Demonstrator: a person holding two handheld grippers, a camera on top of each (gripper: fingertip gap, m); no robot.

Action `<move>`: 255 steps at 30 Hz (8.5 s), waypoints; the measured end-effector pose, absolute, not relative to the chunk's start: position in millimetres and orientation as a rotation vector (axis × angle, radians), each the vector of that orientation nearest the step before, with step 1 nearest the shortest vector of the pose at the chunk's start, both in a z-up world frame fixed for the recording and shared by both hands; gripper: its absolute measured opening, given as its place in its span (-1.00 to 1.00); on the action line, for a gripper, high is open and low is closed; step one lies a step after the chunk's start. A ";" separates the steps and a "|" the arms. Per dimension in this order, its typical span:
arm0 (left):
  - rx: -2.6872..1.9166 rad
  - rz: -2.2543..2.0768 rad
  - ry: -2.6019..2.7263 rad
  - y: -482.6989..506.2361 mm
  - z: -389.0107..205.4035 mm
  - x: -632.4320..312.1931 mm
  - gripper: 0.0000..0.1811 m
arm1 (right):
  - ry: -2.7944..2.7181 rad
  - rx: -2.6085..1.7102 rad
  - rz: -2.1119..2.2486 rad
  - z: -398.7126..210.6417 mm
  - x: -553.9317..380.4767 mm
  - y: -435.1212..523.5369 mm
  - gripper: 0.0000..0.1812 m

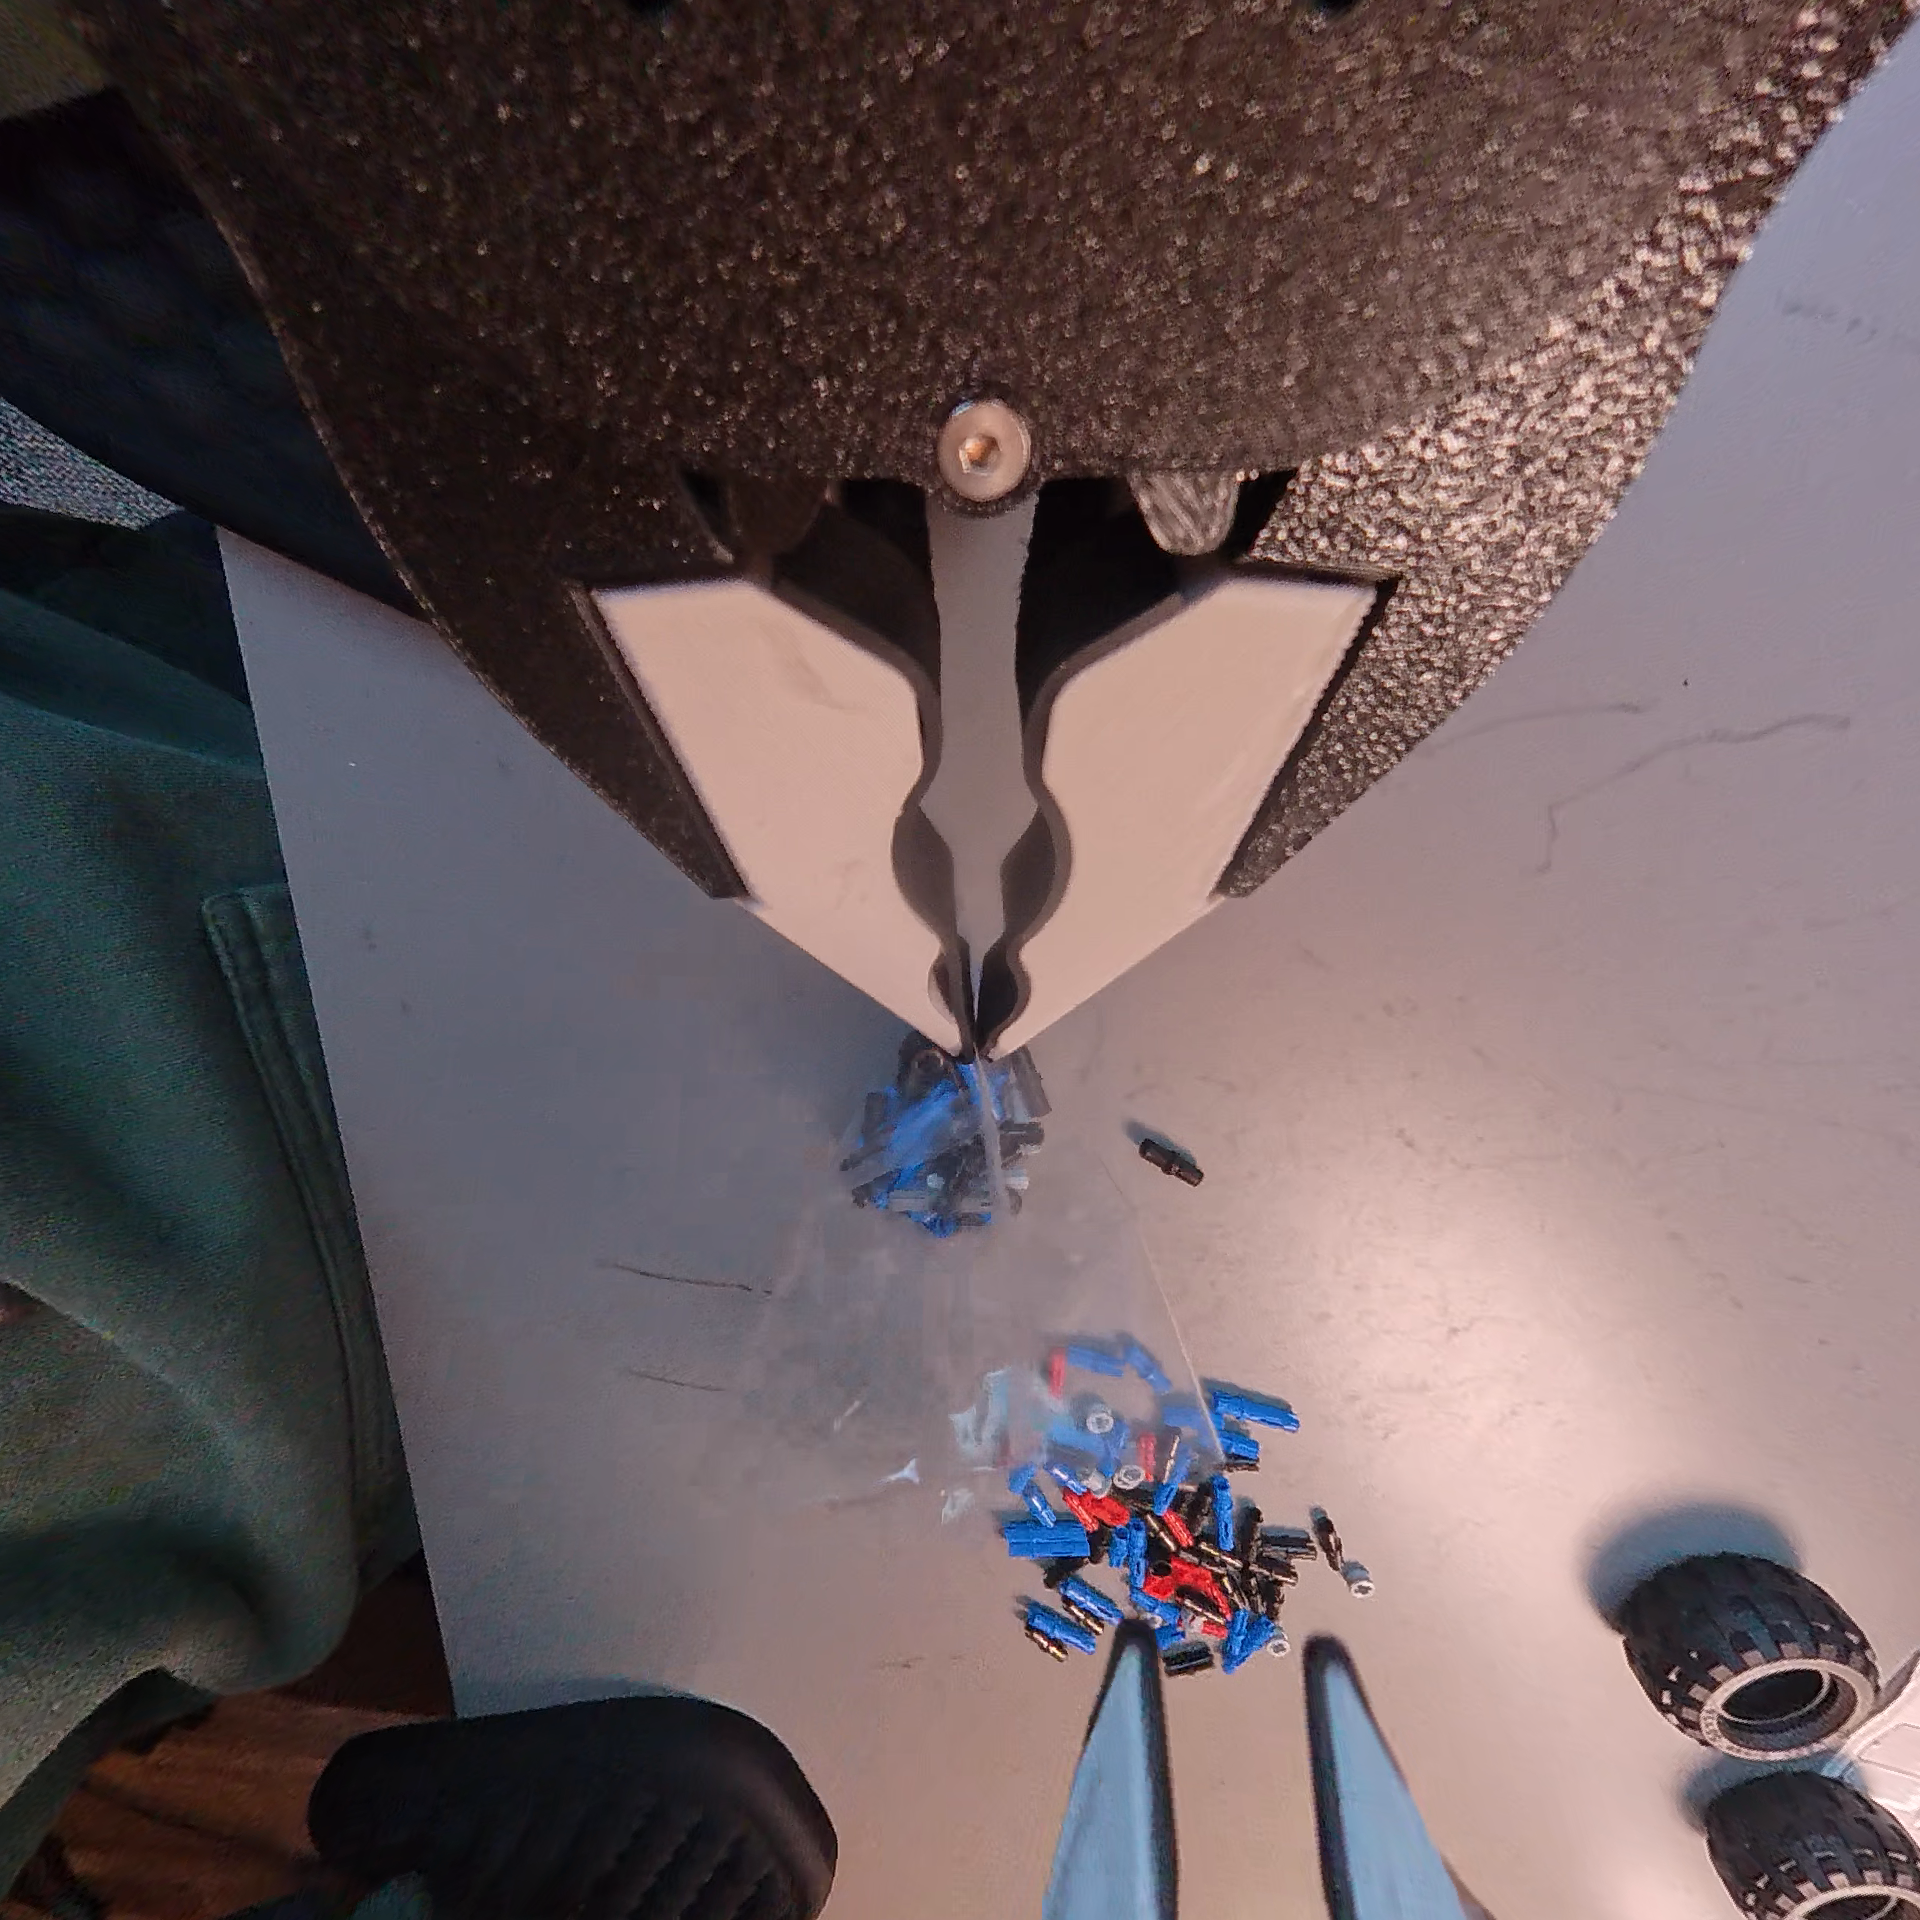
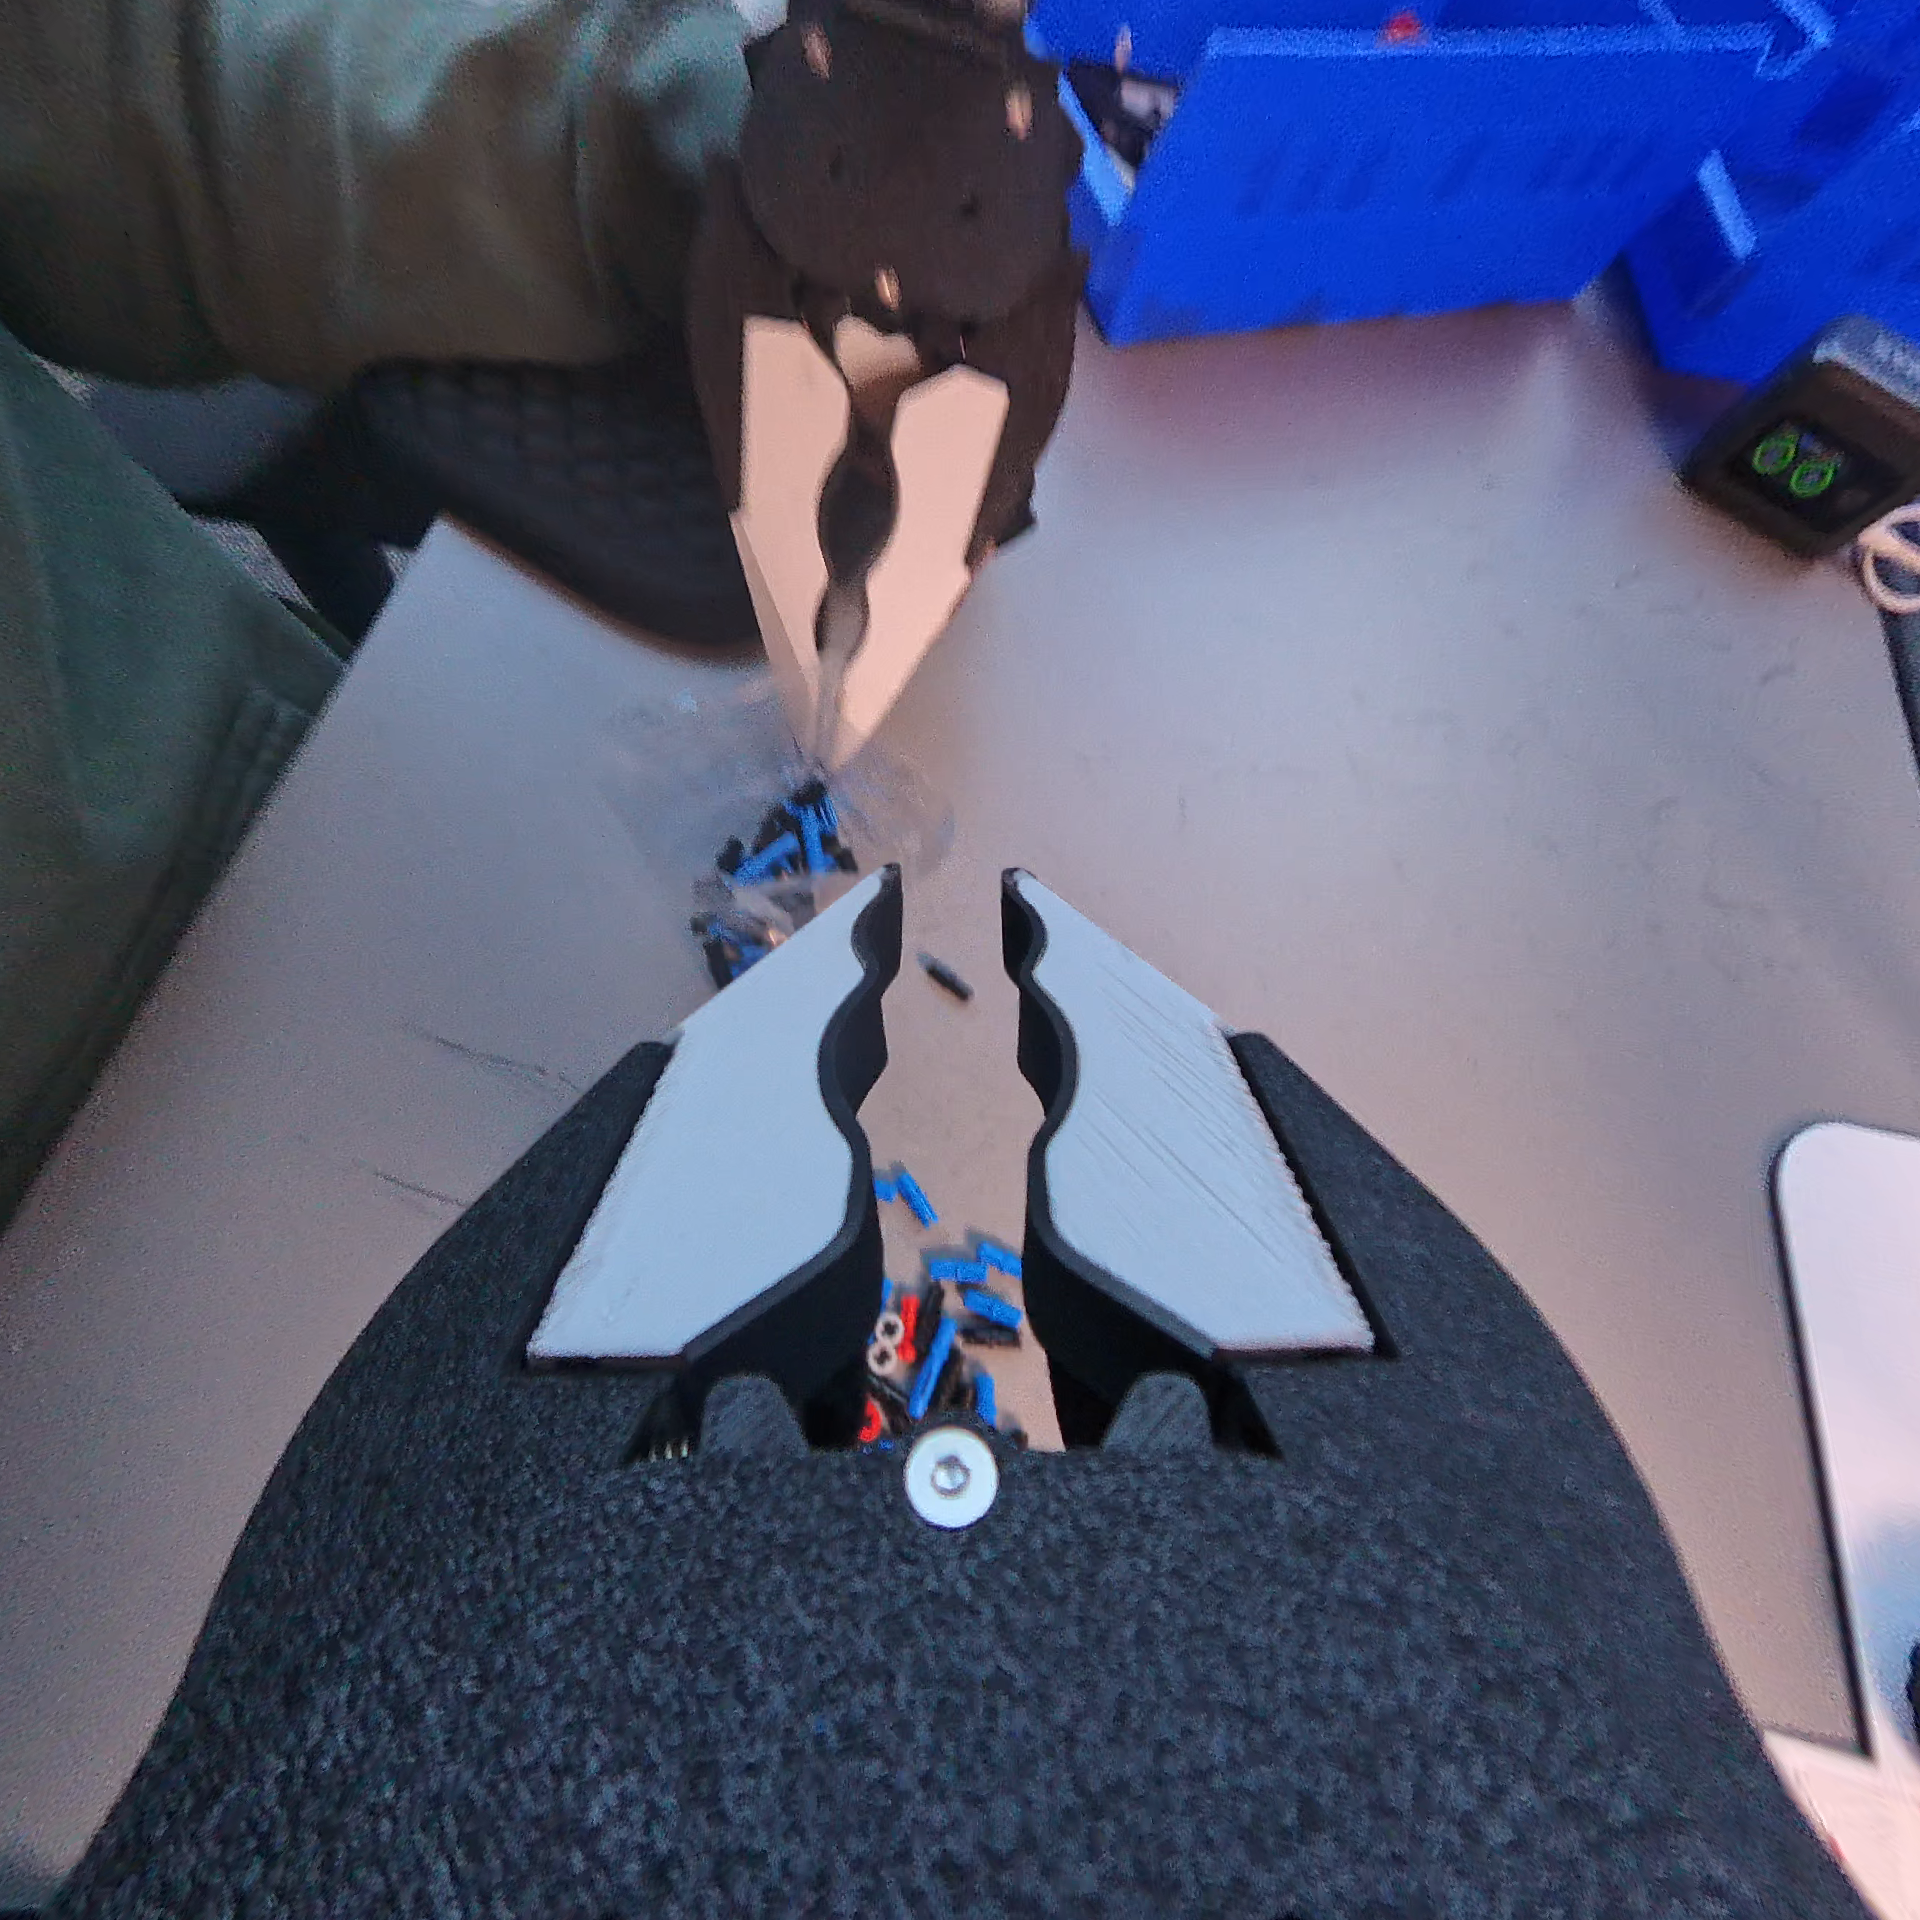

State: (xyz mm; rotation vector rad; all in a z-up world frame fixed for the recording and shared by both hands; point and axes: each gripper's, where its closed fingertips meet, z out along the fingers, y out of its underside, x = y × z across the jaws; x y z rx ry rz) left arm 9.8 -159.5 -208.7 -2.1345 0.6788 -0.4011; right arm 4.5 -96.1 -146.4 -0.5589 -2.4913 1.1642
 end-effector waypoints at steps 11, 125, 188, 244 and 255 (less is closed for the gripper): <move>-2.125 -0.422 0.690 -161.3 -208.3 12.0 -1.00 | -2.799 -0.500 0.894 -241.7 -6.4 -99.5 -0.95; -2.087 -0.246 0.774 -78.7 -216.9 73.7 -0.87 | -2.099 -0.727 1.198 -155.5 161.9 -18.7 -1.00; -2.264 -0.359 0.846 -48.7 -237.0 44.1 -0.73 | -2.081 -0.700 1.184 -154.8 169.3 -12.2 -1.00; -1.993 -0.442 1.003 -7.5 -140.9 155.7 -0.95 | -2.058 -0.695 1.118 -163.8 162.3 -17.7 -1.00; -1.997 -0.453 0.875 -27.8 -121.6 113.5 -0.74 | -2.039 -0.707 1.138 -162.3 162.9 -15.0 -1.00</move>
